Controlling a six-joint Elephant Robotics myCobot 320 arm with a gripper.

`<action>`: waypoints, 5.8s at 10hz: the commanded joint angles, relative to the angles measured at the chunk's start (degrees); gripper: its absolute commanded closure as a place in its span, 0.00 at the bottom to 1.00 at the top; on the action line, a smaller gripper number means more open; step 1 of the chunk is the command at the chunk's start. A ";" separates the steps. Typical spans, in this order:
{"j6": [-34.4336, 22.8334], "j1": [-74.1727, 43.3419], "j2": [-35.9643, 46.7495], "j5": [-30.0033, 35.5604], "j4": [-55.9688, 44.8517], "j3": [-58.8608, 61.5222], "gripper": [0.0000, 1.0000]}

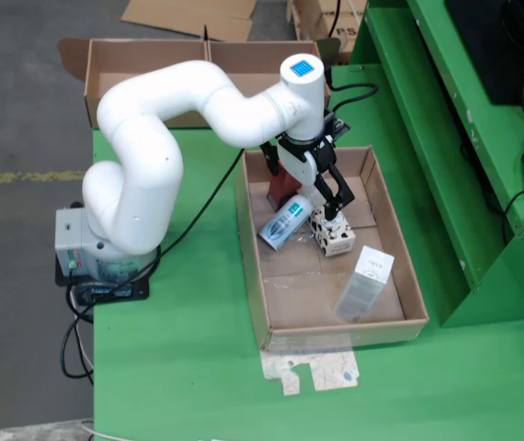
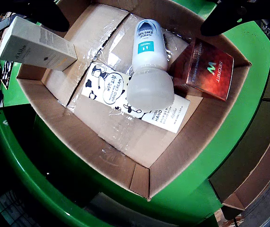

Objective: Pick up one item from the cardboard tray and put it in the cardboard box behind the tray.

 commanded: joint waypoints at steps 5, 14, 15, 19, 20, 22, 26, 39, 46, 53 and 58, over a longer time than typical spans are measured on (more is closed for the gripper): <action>-0.82 -5.14 -1.60 2.71 3.07 2.50 0.00; -3.52 -5.49 -11.23 1.58 20.75 -3.62 0.00; -3.52 -5.49 -11.23 1.58 20.75 -3.62 0.00; -2.52 -4.68 -11.04 1.11 20.98 -5.51 0.00; -2.52 -4.68 -11.04 1.11 20.98 -5.51 0.00; -2.23 -4.26 -10.64 1.05 21.42 -6.63 0.00; -1.85 -4.13 -12.00 1.01 23.08 -7.31 0.00; 0.51 -2.40 -14.00 0.14 26.64 -10.97 0.00; 0.79 -2.07 -15.26 0.47 27.92 -11.91 0.00; 1.09 -2.33 -17.62 0.47 28.89 -11.17 0.00; 1.28 -2.52 -18.98 0.76 29.23 -10.69 0.00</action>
